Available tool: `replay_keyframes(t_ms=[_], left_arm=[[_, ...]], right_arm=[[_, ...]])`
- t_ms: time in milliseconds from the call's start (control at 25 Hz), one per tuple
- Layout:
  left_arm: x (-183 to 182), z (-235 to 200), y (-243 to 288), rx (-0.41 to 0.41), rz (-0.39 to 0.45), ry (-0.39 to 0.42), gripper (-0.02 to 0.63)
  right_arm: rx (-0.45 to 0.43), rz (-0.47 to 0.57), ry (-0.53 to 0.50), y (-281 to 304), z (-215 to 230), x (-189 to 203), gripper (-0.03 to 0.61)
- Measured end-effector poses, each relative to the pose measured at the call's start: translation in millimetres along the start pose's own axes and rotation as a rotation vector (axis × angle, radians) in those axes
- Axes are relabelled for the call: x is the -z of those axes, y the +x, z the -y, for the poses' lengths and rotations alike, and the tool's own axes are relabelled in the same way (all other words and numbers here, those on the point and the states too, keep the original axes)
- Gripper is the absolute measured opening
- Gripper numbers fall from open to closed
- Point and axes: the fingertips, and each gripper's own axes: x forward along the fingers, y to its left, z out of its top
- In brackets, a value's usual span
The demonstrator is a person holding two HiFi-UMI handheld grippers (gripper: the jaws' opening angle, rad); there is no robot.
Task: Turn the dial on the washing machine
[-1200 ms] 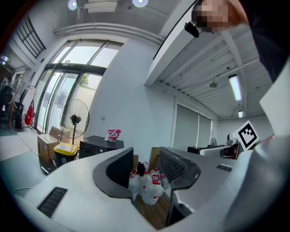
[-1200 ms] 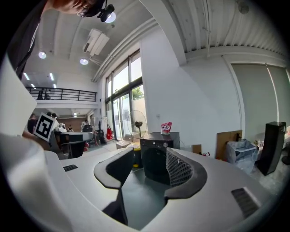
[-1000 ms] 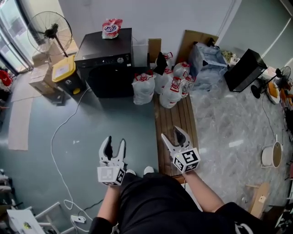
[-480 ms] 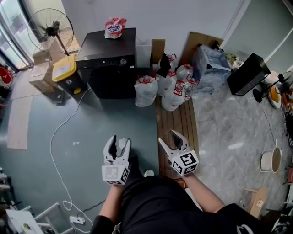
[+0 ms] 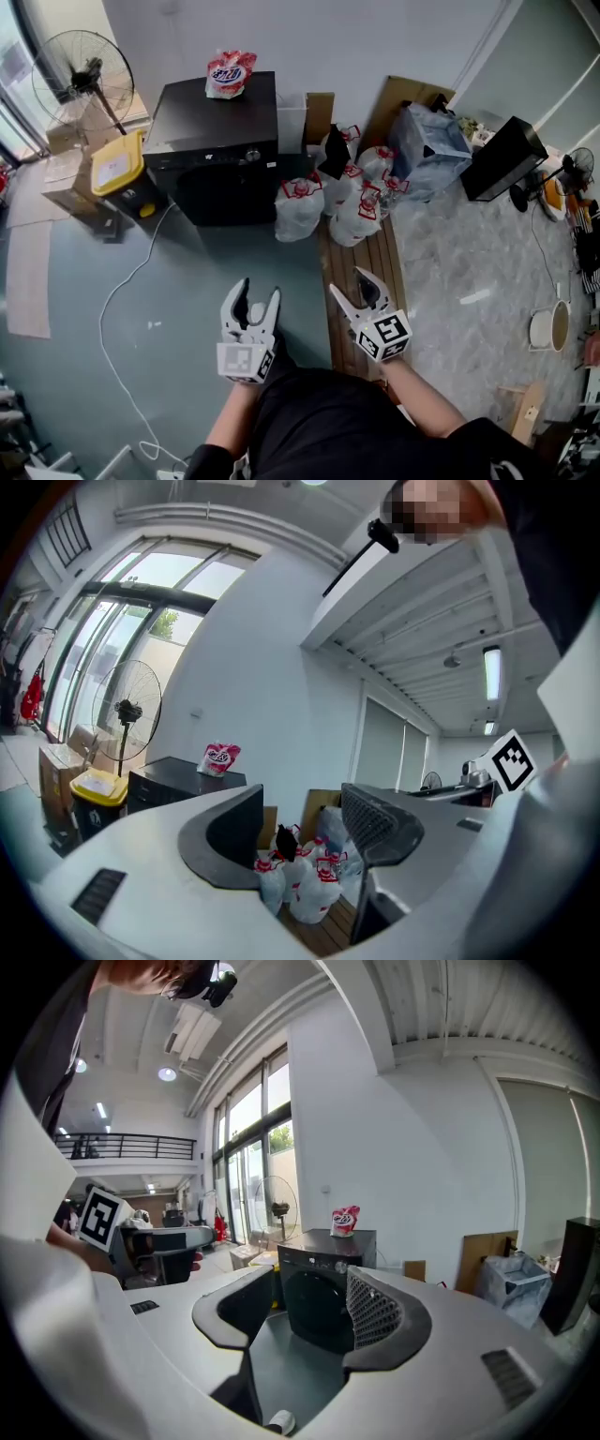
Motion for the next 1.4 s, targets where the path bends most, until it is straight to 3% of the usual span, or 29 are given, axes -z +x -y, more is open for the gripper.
replay_keyframes(t_ms=[360, 880, 1080, 1400], left_arm=[[-22.0, -81.4, 87.4, 0.057, -0.03, -0.022, 0.239], [-46.9, -205.5, 145.1, 0.03, -0.035, -0.043, 0.241], [-51.1, -225.5, 158.3, 0.03, -0.05, -0.049, 0.241], [-46.0, -234.2, 183.8, 0.002, -0.049, -0.048, 0.241]], right_arm=[[0.035, -0.029, 0.028, 118.2, 17.4, -33.4, 0.216], [0.036, -0.073, 0.03, 251.5, 18.0, -55.6, 0.216], [0.053, -0.085, 0.04, 271.0, 21.2, -60.3, 0.216], [0.009, -0.086, 0.044, 302.6, 35.3, -58.3, 0.216]])
